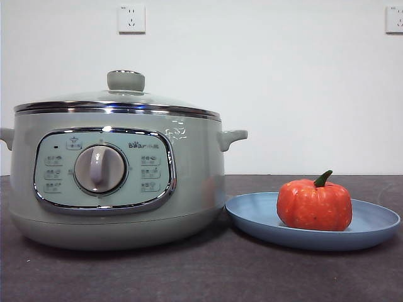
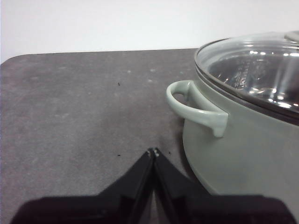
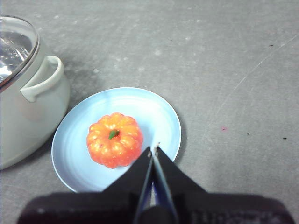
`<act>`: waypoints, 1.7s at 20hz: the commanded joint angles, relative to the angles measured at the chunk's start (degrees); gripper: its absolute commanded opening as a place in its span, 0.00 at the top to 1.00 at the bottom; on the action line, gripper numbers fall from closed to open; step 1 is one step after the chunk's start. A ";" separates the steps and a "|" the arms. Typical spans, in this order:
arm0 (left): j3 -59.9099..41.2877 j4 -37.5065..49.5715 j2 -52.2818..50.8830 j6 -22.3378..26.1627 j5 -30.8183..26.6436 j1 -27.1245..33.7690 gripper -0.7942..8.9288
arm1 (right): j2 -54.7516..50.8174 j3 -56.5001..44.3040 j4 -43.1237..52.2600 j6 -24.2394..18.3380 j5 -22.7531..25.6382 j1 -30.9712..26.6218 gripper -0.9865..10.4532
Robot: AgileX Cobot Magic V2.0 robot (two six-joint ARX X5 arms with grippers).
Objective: Take the pumpkin out from the steamer,put the pumpkin in the blue plate,close the lid
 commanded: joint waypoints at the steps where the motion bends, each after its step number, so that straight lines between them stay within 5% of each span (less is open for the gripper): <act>1: -0.90 -0.68 -0.15 -1.09 0.33 0.13 0.92 | -0.04 -0.26 0.33 0.48 0.20 0.04 0.93; 20: -0.90 -0.66 -0.13 -1.09 0.31 0.15 0.92 | -5.07 -0.66 -0.50 -1.40 3.30 -1.25 0.93; 24: -0.90 -0.68 -0.13 -1.09 0.33 0.15 0.92 | -17.49 -7.72 12.52 -9.11 -6.78 -13.68 0.93; 28: -0.90 -0.68 -0.13 -1.09 0.31 0.13 0.92 | -23.34 -18.23 19.87 -9.94 -15.39 -24.15 0.93; 34: -0.90 -0.68 -0.13 -1.09 0.31 0.15 0.92 | -23.34 -25.83 22.29 -9.77 -18.25 -26.64 0.93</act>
